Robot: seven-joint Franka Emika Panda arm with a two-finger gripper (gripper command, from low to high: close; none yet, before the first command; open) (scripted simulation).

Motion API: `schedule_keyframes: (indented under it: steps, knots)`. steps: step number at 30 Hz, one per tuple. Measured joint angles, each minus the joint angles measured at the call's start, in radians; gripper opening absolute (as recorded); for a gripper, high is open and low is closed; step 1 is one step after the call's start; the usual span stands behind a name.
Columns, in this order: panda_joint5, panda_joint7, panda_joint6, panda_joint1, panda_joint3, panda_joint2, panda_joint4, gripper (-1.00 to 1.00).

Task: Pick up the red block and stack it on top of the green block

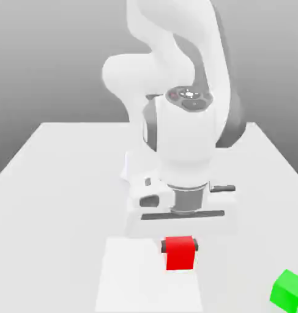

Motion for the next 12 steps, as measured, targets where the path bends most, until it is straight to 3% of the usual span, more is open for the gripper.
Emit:
schedule_keyframes:
  steps: [5,9,10,12]
  knots:
    - [-0.051,-0.047,-0.085,0.121,0.105,0.09,0.17,-1.0]
    - [-0.117,-0.016,0.005,0.174,0.083,0.224,0.209,-1.0]
    - [-0.125,-0.011,0.021,0.18,0.077,0.242,0.212,1.0]
    - [-0.125,-0.011,0.021,0.18,0.077,0.242,0.212,1.0]
